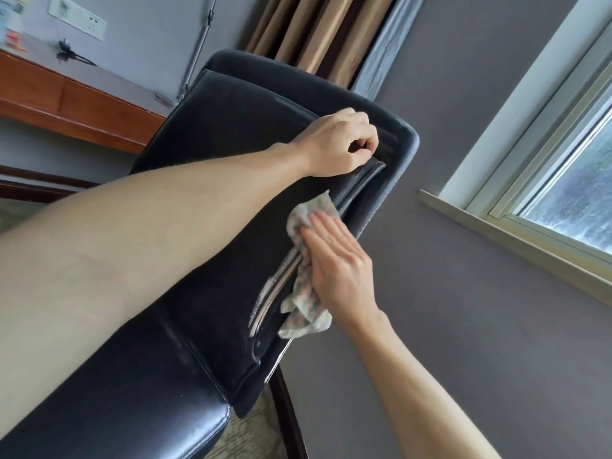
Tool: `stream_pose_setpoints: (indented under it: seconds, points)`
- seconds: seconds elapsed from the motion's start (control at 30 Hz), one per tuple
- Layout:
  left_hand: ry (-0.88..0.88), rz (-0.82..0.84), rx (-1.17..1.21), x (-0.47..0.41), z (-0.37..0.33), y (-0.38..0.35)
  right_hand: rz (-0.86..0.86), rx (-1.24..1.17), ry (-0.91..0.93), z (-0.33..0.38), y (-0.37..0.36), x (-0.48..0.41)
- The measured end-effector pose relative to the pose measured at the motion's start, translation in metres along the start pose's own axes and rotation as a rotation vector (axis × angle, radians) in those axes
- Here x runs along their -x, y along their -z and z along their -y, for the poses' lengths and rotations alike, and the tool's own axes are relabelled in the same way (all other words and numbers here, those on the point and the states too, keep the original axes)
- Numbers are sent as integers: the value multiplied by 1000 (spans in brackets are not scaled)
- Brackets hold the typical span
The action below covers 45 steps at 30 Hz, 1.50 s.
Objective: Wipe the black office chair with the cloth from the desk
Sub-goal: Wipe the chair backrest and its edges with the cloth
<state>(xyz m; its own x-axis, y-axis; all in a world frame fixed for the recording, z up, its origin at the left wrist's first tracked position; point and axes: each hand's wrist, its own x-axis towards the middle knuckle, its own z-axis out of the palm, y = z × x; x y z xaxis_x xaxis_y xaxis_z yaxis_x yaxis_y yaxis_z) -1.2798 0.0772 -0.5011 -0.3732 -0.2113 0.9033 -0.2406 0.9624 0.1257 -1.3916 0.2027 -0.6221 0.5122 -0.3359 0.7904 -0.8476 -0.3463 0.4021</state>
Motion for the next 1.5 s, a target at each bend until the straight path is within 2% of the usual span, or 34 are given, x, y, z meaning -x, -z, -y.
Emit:
stream_pose_setpoints:
  seconds: [0.13, 0.3, 0.4, 0.57, 0.63, 0.73, 0.8, 1.03, 1.1, 1.2, 1.27, 1.43, 1.5]
  points:
    - [3, -45, -19, 1, 2, -9, -91, 46, -126, -1, -5, -12]
    - [14, -56, -57, 11, 2, -14, 47, -67, 8, 28, -14, 31]
    - [30, 14, -105, 33, 8, -10, 60, -67, 10, 32, -13, 30]
    - [115, 132, -197, 88, 24, 1, -16, 18, -123, 23, -14, 18]
    - [177, 168, -207, 110, 37, 6, 26, -17, -65, 32, -18, 27]
    - [259, 214, -203, 132, 43, 6, 232, -94, 122, 52, -22, 60]
    - [262, 222, -202, 138, 40, 1, 297, -69, 184, 55, -21, 72]
    - [286, 167, -154, 145, 40, -8, 59, 83, 8, 16, -21, 16]
    - [290, 154, -146, 147, 41, -8, 74, 48, 1, 22, -24, 26]
    - [294, 132, -149, 148, 44, -8, 192, -65, 99, 46, -30, 60]
    - [293, 116, -147, 146, 46, -7, 183, -92, 80, 53, -31, 69]
    - [293, 88, -123, 134, 47, -6, -193, -21, -155, 31, -20, 16]
    - [305, 71, -121, 131, 47, -8, -221, 30, -235, 20, -19, -4]
